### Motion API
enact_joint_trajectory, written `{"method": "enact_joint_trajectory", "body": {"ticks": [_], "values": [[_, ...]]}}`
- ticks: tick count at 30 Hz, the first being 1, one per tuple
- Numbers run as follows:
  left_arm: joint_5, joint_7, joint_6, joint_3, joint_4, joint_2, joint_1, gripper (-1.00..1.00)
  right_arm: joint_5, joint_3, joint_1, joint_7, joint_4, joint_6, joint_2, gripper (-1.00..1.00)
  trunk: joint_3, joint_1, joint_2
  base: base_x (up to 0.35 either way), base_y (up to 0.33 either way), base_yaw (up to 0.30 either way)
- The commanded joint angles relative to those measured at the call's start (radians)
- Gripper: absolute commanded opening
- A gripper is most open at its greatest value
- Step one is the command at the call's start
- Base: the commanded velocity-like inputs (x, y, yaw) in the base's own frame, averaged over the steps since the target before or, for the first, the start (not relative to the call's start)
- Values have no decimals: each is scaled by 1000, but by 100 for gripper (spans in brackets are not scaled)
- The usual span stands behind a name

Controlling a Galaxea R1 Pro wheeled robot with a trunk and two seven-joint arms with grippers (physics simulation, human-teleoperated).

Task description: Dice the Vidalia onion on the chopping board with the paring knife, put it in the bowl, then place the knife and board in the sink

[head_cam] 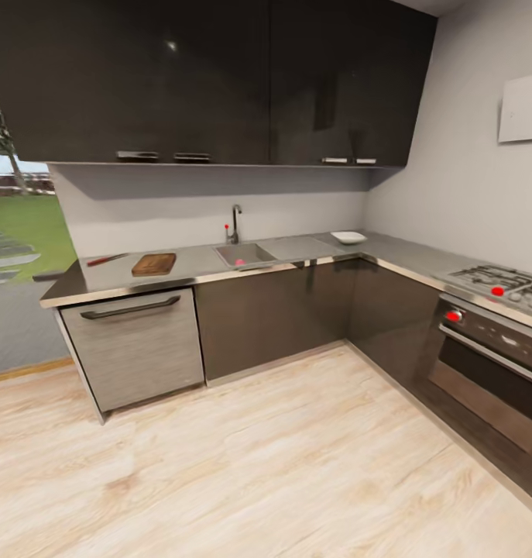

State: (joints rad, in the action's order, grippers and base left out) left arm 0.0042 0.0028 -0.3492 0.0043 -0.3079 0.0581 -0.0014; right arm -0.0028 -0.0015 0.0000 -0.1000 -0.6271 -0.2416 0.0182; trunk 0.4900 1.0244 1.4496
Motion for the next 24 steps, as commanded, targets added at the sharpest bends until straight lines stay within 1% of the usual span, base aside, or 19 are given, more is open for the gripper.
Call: {"method": "enact_joint_trajectory", "body": {"ticks": [1, 21, 24], "values": [[0, 0, -2, 0, 0, 0, 0, 100, 0, 0, 0, -3, 0, -2, 0, 100, 2, 1, 0, 319, -122, 211], [0, 0, -2, 0, 0, 0, 0, 100, 0, 0, 0, -3, 0, -2, 1, 100, 22, 1, 0, 318, -124, 212], [1, 0, -2, 0, 0, 0, 0, 100, 0, 0, 0, -3, 0, -2, 1, 100, 25, 1, 0, 191, -62, 218]]}}
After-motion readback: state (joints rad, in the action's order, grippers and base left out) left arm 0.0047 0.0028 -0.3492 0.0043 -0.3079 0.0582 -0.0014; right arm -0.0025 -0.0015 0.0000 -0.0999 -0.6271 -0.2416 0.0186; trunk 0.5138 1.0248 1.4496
